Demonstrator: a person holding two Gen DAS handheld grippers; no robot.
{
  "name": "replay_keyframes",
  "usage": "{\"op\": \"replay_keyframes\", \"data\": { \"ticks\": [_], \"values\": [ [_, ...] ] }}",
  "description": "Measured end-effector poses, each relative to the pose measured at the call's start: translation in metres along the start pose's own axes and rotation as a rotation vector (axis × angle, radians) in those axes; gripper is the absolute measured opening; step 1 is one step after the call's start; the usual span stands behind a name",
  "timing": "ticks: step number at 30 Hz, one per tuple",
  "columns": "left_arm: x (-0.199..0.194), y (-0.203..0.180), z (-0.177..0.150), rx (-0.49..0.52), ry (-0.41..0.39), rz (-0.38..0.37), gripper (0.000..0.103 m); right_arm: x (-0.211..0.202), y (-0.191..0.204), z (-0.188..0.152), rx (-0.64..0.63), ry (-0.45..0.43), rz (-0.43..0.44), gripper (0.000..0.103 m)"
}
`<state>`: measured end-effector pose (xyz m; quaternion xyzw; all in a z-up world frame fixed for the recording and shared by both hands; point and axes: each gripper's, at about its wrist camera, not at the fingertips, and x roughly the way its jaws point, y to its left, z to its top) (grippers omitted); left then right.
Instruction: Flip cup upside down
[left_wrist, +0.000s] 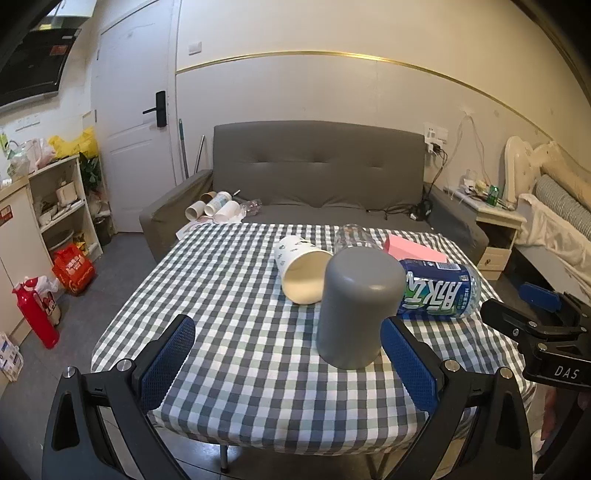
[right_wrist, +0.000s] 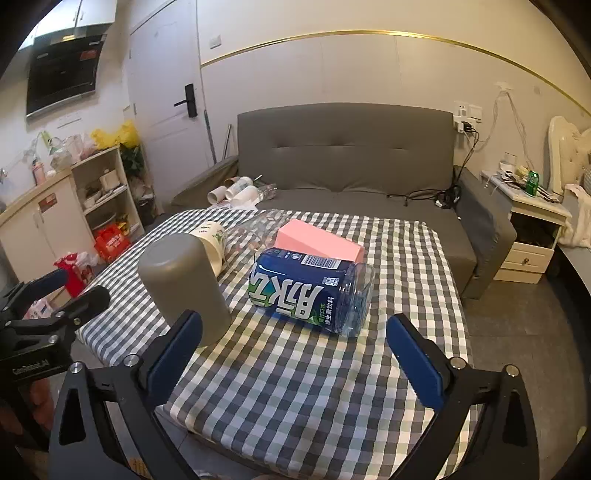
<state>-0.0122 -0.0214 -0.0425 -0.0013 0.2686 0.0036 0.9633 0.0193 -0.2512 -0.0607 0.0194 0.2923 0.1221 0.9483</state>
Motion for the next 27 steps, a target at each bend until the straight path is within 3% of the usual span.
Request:
{"op": "replay_keyframes", "data": {
  "ticks": [27],
  "values": [
    [-0.007,0.010,0.000,0.001,-0.015,0.006,0.103,-0.005,0.016,-0.003,-0.032,-0.014,0.004,0.103]
  ]
}}
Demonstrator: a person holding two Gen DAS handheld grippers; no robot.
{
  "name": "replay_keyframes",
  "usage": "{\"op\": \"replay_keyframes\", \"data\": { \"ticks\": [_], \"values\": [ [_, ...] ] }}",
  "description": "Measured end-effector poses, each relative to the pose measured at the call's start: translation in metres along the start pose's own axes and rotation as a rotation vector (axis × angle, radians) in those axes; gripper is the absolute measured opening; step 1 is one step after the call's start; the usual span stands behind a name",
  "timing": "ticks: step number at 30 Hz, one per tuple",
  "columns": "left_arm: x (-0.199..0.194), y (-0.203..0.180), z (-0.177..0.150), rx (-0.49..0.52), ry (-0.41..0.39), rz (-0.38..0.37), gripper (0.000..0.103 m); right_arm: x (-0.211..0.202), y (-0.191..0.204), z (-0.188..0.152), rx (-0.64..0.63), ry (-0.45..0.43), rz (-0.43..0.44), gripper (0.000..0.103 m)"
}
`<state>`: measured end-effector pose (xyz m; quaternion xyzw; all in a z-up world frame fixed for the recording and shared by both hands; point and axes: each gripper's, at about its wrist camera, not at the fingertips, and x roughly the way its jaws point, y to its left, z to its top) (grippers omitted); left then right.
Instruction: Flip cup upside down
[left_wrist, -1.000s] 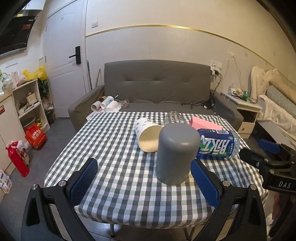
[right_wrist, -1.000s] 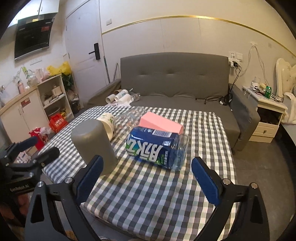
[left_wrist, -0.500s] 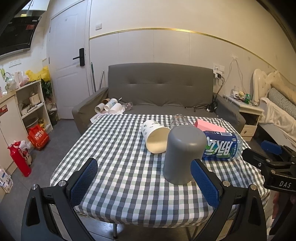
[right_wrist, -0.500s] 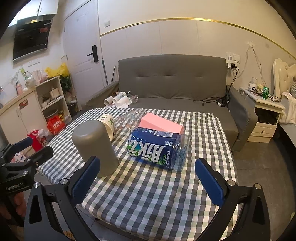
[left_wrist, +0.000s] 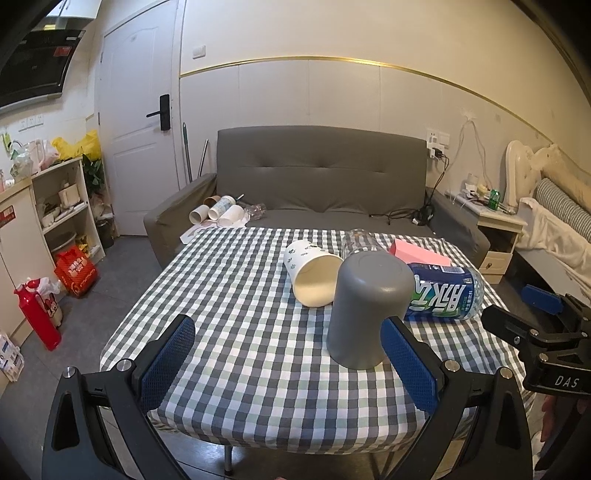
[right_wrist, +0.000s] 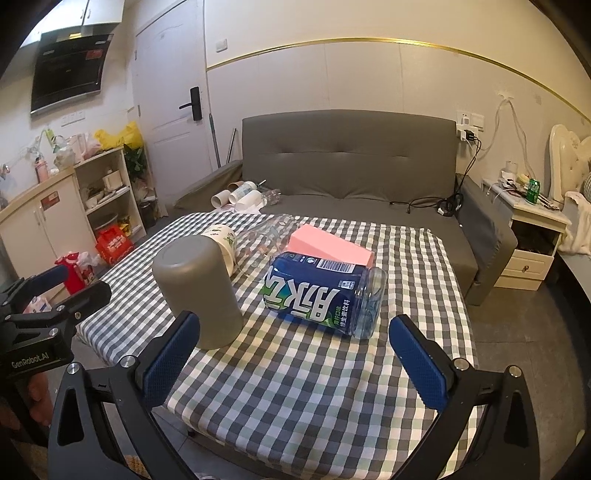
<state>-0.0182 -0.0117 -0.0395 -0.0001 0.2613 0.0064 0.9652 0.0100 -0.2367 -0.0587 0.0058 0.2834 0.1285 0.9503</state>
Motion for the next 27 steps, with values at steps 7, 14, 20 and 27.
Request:
{"op": "replay_keyframes", "data": {
  "ticks": [7,14,20,27],
  "values": [
    [0.0012,0.0025,0.0015,-0.017,0.002,0.005,0.103,0.0008,0.0022,-0.0011,-0.003,0.005,0.000,0.103],
    [0.0011,0.0039,0.0014,-0.018,-0.001,0.011,0.103,0.0017,0.0014,-0.0017,-0.002,0.007,-0.001,0.103],
    [0.0009,0.0043,0.0014,-0.017,-0.001,0.012,0.103,0.0013,0.0011,-0.0018,0.000,0.007,-0.001,0.103],
    [0.0008,0.0043,0.0013,-0.017,-0.001,0.010,0.103,0.0017,0.0007,-0.0024,0.002,0.008,0.000,0.103]
  ]
}}
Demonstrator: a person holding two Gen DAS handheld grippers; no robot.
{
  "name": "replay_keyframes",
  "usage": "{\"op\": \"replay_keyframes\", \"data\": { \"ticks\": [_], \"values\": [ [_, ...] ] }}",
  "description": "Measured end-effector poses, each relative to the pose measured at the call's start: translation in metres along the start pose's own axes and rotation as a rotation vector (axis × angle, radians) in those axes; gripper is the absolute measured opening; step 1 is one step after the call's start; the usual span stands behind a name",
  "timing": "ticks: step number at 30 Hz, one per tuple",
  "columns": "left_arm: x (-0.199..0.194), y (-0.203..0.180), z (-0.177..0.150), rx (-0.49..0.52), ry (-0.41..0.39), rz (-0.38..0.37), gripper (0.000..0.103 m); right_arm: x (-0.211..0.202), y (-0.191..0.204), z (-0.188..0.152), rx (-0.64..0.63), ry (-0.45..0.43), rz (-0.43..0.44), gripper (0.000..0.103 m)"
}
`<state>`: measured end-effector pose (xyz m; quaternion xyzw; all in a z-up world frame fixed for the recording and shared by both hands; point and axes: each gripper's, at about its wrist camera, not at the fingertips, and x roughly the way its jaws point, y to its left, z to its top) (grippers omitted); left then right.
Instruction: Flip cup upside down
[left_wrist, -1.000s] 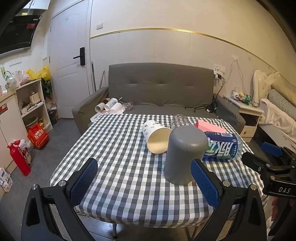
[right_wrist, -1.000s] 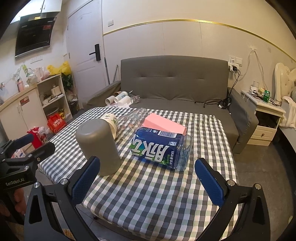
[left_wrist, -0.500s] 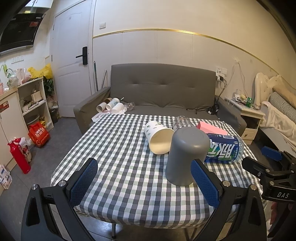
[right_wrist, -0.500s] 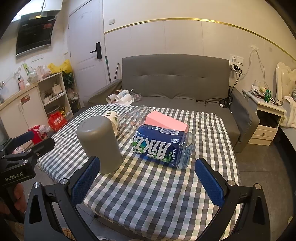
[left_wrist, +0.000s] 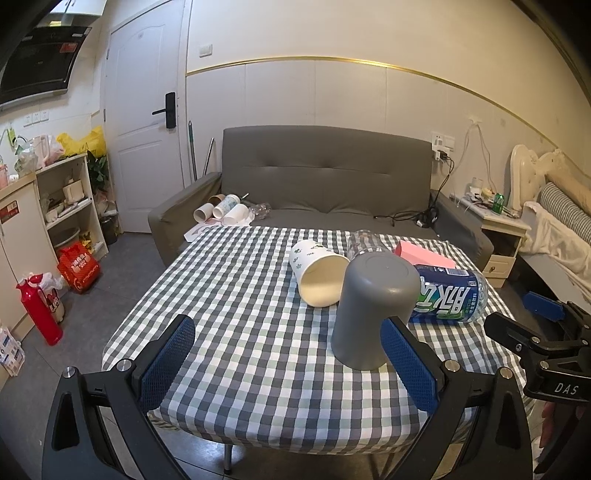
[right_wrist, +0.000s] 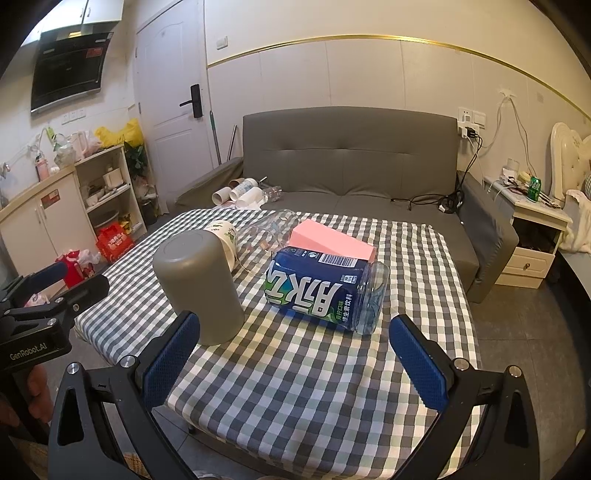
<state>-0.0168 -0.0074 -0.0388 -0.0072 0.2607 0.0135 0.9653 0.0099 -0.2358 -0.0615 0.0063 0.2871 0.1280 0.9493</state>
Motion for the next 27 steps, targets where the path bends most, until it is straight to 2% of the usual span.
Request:
{"op": "replay_keyframes", "data": {
  "ticks": [27],
  "values": [
    [0.0000,0.0027,-0.0030,-0.006,0.006,0.005,0.103,-0.0001,-0.0004,-0.0028,0.006,0.001,0.000,0.103]
  ]
}}
